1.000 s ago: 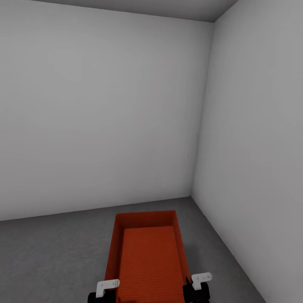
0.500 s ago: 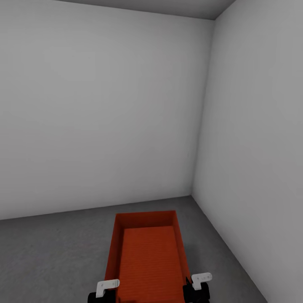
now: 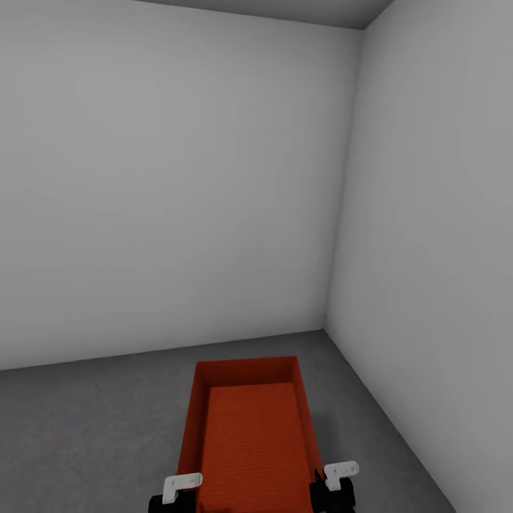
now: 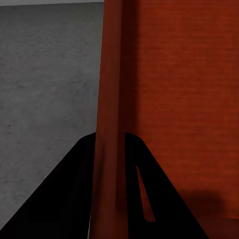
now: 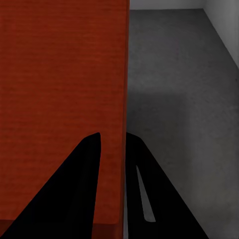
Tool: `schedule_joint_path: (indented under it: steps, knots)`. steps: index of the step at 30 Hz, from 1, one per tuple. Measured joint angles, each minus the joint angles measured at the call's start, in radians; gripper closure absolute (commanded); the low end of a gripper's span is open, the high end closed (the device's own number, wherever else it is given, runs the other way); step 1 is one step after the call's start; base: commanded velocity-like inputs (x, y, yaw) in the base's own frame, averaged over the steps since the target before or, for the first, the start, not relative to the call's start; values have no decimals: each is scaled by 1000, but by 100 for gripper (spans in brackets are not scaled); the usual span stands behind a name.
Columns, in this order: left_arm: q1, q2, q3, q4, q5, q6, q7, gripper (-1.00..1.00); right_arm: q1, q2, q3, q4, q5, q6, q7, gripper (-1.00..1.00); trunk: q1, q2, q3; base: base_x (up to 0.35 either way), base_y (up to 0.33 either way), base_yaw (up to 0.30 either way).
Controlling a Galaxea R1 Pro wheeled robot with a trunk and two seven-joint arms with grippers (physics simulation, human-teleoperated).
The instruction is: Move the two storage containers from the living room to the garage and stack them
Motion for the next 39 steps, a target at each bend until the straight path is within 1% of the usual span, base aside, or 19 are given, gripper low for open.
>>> schedule_joint_path:
  steps: [3,24,32,39]
  knots:
    - [0,0,1,0,1,0,0,100,-1,0,-1,-1,4,3,0,100,12,-21,-9,0,0,0]
    - [0,0,1,-1,-2,0,0,100,0,0,0,0,-1,-2,0,100,92,-168,-75,0,0,0]
    - [0,0,1,-1,-2,0,1,100,0,0,0,0,0,-2,0,100,92,-168,-75,0,0,0]
    - [0,0,0,0,-1,0,1,100,0,0,-1,0,0,-2,0,100,119,-217,-97,0,0,0]
